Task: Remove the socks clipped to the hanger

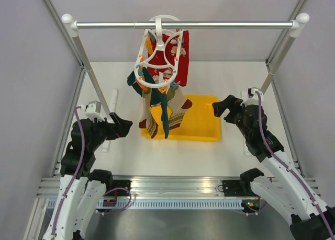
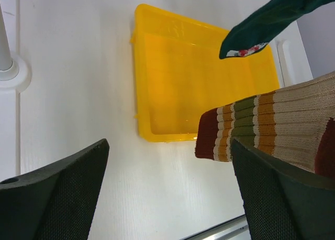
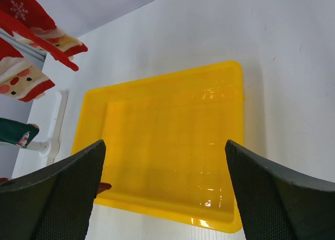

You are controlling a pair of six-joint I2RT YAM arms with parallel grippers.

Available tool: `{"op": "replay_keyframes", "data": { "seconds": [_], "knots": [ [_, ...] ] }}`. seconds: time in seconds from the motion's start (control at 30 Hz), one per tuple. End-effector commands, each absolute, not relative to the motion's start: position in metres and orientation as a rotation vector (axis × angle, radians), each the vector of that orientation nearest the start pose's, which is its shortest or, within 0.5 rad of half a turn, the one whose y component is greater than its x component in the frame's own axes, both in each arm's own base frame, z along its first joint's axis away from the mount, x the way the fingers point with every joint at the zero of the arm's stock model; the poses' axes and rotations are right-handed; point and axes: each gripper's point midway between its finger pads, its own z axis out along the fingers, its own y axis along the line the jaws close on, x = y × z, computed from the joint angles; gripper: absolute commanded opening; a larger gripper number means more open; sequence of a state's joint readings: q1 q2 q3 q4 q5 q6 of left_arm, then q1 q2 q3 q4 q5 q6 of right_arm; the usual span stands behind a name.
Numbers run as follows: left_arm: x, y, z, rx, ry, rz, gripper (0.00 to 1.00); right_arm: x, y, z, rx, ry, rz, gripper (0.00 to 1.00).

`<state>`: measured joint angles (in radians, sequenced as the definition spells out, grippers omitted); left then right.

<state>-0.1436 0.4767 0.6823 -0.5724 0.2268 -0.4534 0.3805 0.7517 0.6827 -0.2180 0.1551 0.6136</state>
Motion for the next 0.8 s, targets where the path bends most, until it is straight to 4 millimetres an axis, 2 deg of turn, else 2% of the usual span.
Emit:
{"op": "replay_keyframes", "data": {
  "seconds": [0.0, 0.23, 0.47, 0.63, 0.77],
  "knots": [
    [0.214, -0.093, 0.24, -0.085, 1.91, -0.628, 1.0, 0.284, 0.113, 0.24, 0.288, 1.845, 0.55, 0.98],
    [0.214, -0.093, 0.242, -0.079, 1.901, -0.631, 1.0, 0.279, 0.126, 0.236, 0.19, 1.87, 0.597, 0.98],
    [0.208, -0.103, 0.249, -0.013, 1.873, -0.687, 1.0, 0.273, 0.138, 0.246, 0.087, 1.841, 0.663, 0.98],
    [0.191, -0.114, 0.274, 0.094, 1.755, -0.753, 1.0, 0.271, 0.15, 0.251, 0.032, 1.843, 0.718, 0.98],
    [0.172, -0.122, 0.293, 0.169, 1.667, -0.809, 1.0, 0.264, 0.171, 0.261, -0.078, 1.793, 0.842, 0.98]
  ]
}}
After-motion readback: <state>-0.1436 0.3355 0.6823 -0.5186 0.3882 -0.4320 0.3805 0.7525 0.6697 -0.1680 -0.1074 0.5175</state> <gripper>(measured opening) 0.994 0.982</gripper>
